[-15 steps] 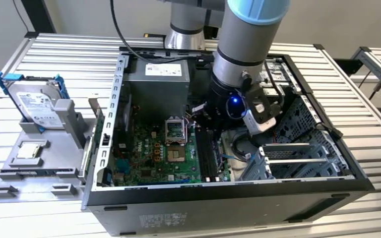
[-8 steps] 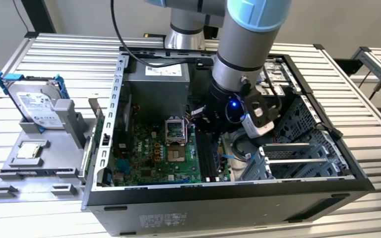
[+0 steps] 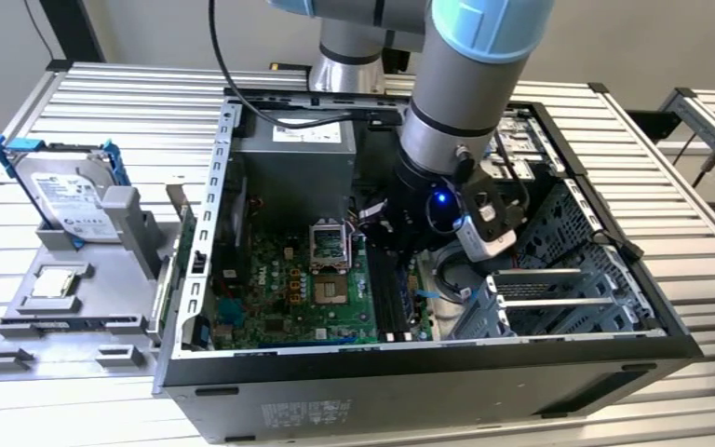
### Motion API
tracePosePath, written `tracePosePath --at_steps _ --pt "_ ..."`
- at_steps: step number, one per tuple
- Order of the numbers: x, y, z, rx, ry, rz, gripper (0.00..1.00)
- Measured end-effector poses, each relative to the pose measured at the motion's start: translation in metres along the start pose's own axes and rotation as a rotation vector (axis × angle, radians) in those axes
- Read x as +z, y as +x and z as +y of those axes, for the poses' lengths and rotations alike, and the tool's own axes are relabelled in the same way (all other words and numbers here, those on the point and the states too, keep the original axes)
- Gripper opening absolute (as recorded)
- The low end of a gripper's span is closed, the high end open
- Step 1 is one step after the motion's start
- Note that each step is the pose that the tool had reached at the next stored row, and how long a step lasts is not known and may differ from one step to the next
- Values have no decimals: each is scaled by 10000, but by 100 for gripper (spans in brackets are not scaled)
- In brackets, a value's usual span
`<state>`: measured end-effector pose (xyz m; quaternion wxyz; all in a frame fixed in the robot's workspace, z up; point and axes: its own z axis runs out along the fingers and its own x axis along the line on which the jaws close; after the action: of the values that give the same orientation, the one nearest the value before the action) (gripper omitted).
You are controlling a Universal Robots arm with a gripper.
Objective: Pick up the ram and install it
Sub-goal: 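Insert the ram into the slot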
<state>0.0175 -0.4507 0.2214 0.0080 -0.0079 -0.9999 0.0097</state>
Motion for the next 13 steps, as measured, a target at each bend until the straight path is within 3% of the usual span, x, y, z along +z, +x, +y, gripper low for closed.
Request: tracePosePath --at_steps 2,5,13 --pt "2 -1 -1 -45 3 -14 0" --pt "4 -2 -3 -68 33 -87 0" --pt "5 -1 -10 262 30 -81 0"
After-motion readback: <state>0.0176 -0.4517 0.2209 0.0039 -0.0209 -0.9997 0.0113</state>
